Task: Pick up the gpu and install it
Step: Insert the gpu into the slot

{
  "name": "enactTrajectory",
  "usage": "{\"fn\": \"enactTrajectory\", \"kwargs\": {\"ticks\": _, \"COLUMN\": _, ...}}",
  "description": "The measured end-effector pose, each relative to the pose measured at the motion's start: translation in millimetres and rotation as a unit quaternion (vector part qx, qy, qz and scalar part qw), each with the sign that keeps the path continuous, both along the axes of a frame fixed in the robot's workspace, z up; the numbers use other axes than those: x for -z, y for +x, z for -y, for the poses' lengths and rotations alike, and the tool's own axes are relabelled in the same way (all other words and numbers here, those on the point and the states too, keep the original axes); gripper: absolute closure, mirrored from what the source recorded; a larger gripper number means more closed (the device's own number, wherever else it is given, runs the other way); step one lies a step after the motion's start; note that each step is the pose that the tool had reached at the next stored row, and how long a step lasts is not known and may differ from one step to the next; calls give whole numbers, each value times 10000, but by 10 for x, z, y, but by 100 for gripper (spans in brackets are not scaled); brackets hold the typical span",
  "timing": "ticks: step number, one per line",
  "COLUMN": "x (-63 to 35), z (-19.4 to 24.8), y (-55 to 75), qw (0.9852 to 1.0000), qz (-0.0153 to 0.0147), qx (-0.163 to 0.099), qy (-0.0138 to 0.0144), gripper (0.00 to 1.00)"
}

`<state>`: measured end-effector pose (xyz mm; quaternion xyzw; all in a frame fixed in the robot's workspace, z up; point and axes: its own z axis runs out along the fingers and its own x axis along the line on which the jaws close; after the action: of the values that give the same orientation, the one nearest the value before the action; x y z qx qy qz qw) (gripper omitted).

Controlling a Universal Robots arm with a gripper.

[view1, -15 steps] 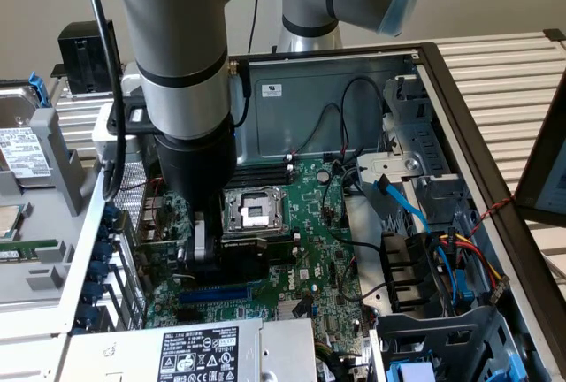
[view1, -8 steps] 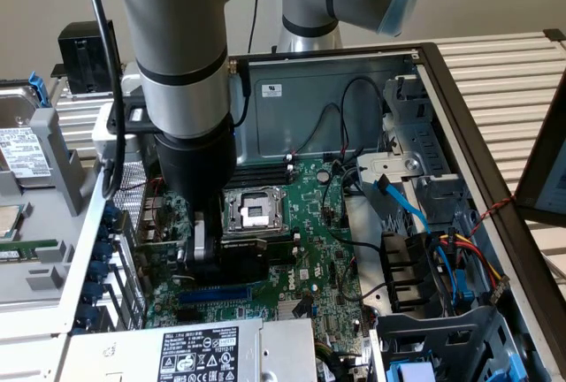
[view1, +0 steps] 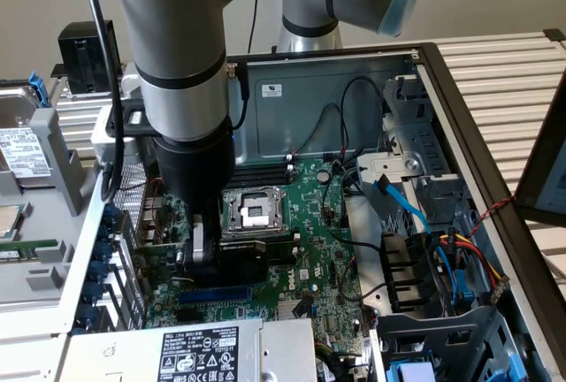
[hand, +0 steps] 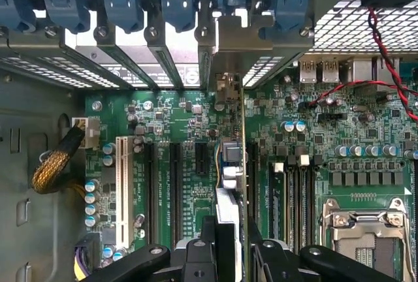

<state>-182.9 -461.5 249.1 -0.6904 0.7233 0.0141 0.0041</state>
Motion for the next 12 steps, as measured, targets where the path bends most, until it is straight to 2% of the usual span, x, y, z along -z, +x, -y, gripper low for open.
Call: {"fn": "enactTrajectory", "kwargs": {"ticks": 12, "x": 21, "z": -2, "y": -19, "qw": 10000, "qz": 5, "qx": 0, "qy": 1, "gripper": 72}}
